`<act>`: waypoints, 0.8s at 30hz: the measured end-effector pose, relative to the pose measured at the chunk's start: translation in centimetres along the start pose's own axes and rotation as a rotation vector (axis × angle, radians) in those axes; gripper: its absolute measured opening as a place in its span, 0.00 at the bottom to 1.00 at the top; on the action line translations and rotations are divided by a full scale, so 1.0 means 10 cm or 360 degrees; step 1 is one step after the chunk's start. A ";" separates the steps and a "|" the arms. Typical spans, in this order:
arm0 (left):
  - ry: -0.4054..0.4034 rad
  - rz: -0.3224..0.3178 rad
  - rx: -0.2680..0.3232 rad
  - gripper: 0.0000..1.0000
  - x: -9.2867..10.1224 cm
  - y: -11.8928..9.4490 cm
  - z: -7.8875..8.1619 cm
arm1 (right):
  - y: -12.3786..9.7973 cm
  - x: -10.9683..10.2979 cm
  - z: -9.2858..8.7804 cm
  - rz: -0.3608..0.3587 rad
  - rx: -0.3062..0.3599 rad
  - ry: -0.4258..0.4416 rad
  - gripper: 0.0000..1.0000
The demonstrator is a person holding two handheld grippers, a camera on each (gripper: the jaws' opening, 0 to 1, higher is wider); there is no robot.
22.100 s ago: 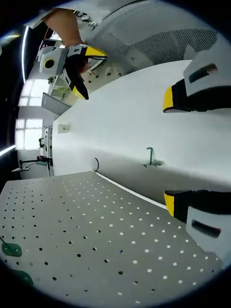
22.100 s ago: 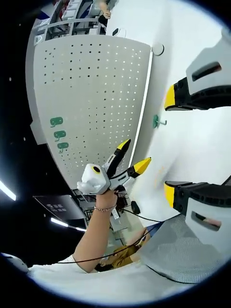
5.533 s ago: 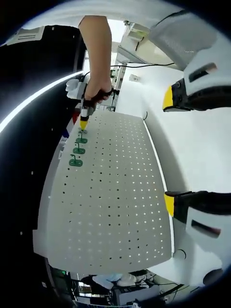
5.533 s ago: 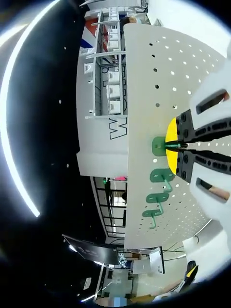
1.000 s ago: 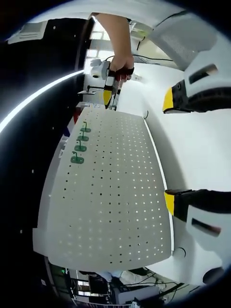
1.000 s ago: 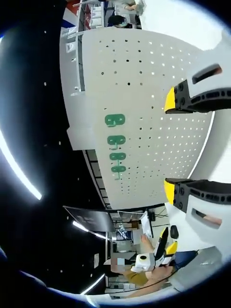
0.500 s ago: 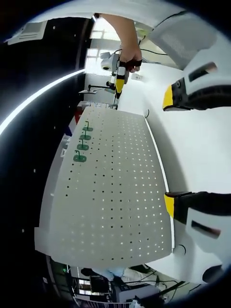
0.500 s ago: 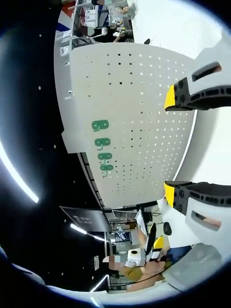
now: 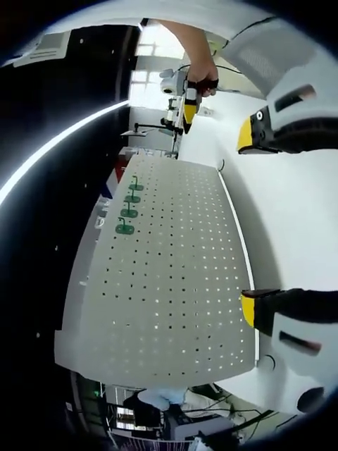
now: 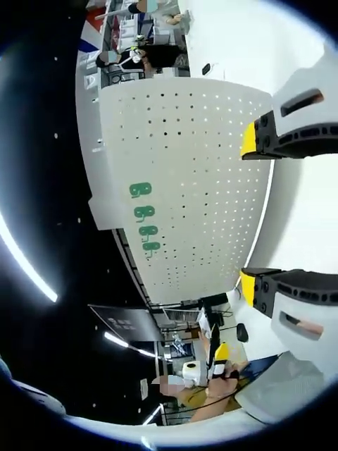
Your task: Insert the hook assembly into the mounting plate slot until the hook locks in place.
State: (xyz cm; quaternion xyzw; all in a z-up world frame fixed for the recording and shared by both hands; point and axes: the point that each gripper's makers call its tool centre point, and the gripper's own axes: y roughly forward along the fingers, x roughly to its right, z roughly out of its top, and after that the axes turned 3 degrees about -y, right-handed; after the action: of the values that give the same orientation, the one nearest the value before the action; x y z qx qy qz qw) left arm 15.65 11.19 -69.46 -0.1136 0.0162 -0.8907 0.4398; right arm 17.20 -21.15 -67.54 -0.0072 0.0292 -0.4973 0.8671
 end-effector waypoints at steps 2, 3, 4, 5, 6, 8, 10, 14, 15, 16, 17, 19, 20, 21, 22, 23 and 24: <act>0.0009 0.0010 -0.0009 0.82 -0.02 -0.01 -0.02 | -0.04 0.01 -0.04 -0.0014 -0.0013 -0.0016 0.62; 0.0016 0.0017 -0.0013 0.82 -0.02 -0.02 -0.02 | -0.05 0.01 -0.04 -0.0016 -0.0011 -0.0009 0.63; 0.0013 0.0021 -0.0014 0.82 -0.03 -0.03 -0.03 | -0.07 0.01 -0.05 -0.0020 -0.0008 0.0001 0.63; 0.0007 0.0023 -0.0015 0.82 -0.04 -0.04 -0.04 | -0.08 0.01 -0.05 -0.0022 -0.0008 0.0001 0.64; 0.0004 0.0036 -0.0007 0.82 -0.05 -0.06 -0.04 | -0.09 0.01 -0.06 -0.0025 -0.0011 -0.0003 0.64; -0.0003 0.0046 0.0004 0.83 -0.07 -0.09 -0.03 | -0.10 -0.01 -0.07 -0.0021 -0.0016 0.0003 0.64; -0.0013 0.0063 0.0014 0.83 -0.10 -0.12 -0.02 | -0.12 -0.02 -0.08 -0.0021 -0.0011 0.0012 0.65; -0.0009 0.0076 0.0002 0.83 -0.11 -0.16 -0.06 | -0.17 -0.01 -0.12 -0.0033 -0.0022 0.0024 0.65; -0.0005 0.0078 -0.0005 0.83 -0.12 -0.17 -0.08 | -0.18 -0.01 -0.13 -0.0034 -0.0024 0.0023 0.65; -0.0005 0.0080 -0.0010 0.83 -0.13 -0.18 -0.09 | -0.19 -0.02 -0.13 -0.0036 -0.0027 0.0024 0.65; -0.0007 0.0083 -0.0010 0.83 -0.13 -0.20 -0.10 | -0.20 -0.02 -0.14 -0.0037 -0.0032 0.0024 0.66; -0.0013 0.0089 -0.0006 0.84 -0.13 -0.21 -0.09 | -0.23 -0.02 -0.16 -0.0043 -0.0038 0.0019 0.66; -0.0018 0.0092 -0.0002 0.83 -0.13 -0.22 -0.09 | -0.24 -0.02 -0.17 -0.0046 -0.0040 0.0014 0.66; -0.0021 0.0096 0.0000 0.84 -0.14 -0.23 -0.10 | -0.25 -0.01 -0.17 -0.0048 -0.0041 0.0021 0.67; -0.0023 0.0098 0.0003 0.84 -0.14 -0.23 -0.10 | -0.26 -0.02 -0.17 -0.0049 -0.0041 0.0024 0.67; -0.0026 0.0098 0.0005 0.84 -0.14 -0.24 -0.10 | -0.27 -0.02 -0.17 -0.0050 -0.0041 0.0024 0.67; -0.0026 0.0098 0.0006 0.84 -0.13 -0.24 -0.11 | -0.27 -0.01 -0.18 -0.0051 -0.0042 0.0026 0.67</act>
State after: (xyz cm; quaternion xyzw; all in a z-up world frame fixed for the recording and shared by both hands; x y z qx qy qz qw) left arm 14.35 13.63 -70.44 -0.1196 0.0144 -0.8757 0.4675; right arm 14.68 -22.38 -69.25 -0.0149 0.0428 -0.5107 0.8586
